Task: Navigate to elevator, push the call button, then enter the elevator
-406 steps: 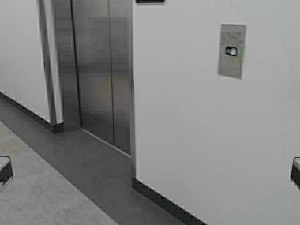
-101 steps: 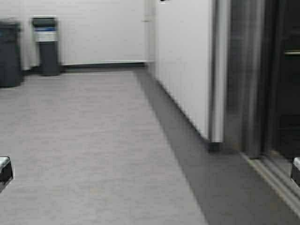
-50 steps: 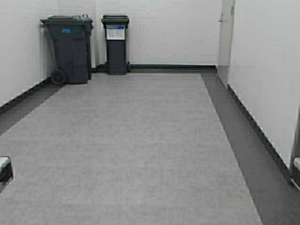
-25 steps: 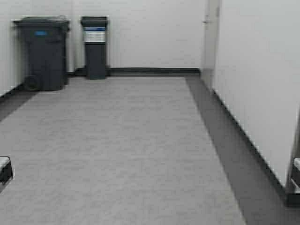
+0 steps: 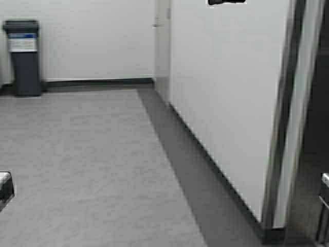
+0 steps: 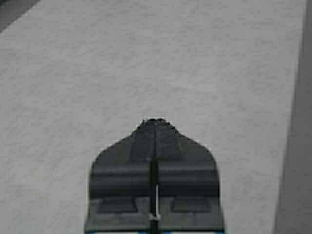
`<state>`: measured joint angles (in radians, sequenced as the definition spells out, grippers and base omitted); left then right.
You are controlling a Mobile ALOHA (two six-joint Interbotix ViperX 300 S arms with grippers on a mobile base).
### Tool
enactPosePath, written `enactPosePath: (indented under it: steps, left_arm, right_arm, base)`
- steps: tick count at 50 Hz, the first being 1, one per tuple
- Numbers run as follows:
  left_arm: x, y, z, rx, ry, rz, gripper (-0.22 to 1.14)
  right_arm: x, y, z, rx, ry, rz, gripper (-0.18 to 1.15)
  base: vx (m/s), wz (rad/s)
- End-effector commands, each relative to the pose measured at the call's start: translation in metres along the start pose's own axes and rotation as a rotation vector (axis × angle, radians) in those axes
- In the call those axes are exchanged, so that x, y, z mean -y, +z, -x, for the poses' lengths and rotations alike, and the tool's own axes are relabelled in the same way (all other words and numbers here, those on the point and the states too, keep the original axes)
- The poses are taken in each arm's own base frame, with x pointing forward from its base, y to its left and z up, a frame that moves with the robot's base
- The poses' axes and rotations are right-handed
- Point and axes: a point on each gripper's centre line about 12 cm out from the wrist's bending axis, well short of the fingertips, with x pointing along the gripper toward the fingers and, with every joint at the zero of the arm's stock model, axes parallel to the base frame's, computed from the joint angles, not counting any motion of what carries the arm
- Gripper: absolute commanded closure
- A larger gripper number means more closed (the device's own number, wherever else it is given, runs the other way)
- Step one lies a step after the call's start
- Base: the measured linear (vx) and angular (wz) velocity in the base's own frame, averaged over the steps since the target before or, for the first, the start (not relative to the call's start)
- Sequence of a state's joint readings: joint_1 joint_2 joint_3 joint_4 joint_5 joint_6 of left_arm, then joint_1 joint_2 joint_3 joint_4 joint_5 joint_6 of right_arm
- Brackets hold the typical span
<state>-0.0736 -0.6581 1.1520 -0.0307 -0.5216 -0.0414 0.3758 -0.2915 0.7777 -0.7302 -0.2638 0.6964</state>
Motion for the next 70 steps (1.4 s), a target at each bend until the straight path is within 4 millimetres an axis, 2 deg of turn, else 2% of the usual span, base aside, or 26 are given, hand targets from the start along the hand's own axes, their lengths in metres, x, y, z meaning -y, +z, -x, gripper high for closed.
enactPosePath:
  steps: [1,9,17,29,40,46,51,60,70]
  left_arm:
    - [0.002,0.013,-0.007,0.038,-0.01,-0.008,0.89]
    - [0.002,0.003,-0.006,0.009,-0.009,-0.01,0.89]
    - [0.005,0.003,-0.011,0.002,-0.019,-0.008,0.89]
    - [0.006,0.003,-0.016,-0.002,-0.029,0.002,0.89]
    - [0.013,0.0,-0.014,-0.012,-0.067,0.0,0.89]
    - [0.017,-0.003,-0.016,-0.02,-0.09,-0.019,0.89]
    - [0.026,-0.007,-0.017,-0.023,-0.13,-0.033,0.89]
    - [0.056,-0.007,-0.01,0.0,-0.277,-0.069,0.89]
    - [0.071,-0.01,-0.005,0.003,-0.353,-0.089,0.89]
  right_arm:
    - [-0.001,0.009,0.001,0.029,0.006,0.003,0.91]
    - [-0.001,0.006,0.001,0.023,0.009,-0.002,0.91]
    - [-0.001,-0.001,-0.003,0.004,0.012,-0.007,0.91]
    - [-0.002,-0.001,-0.006,0.006,0.019,-0.005,0.91]
    - [-0.001,-0.02,-0.013,-0.049,0.019,-0.018,0.91]
    - [-0.009,-0.024,-0.017,-0.062,0.042,-0.013,0.91]
    - [-0.01,-0.026,-0.019,-0.07,0.045,-0.014,0.91]
    - [-0.01,-0.019,-0.019,-0.05,0.045,-0.01,0.91]
    - [-0.009,-0.015,-0.021,-0.042,0.045,-0.007,0.91]
  base:
    - [0.58,-0.34]
    - [0.58,-0.35]
    - [0.59,-0.33]
    - [0.55,-0.44]
    - [0.53,-0.66]
    - [0.53,-0.78]
    - [0.47,-0.64]
    - [0.39,-0.52]
    - [0.37,-0.51]
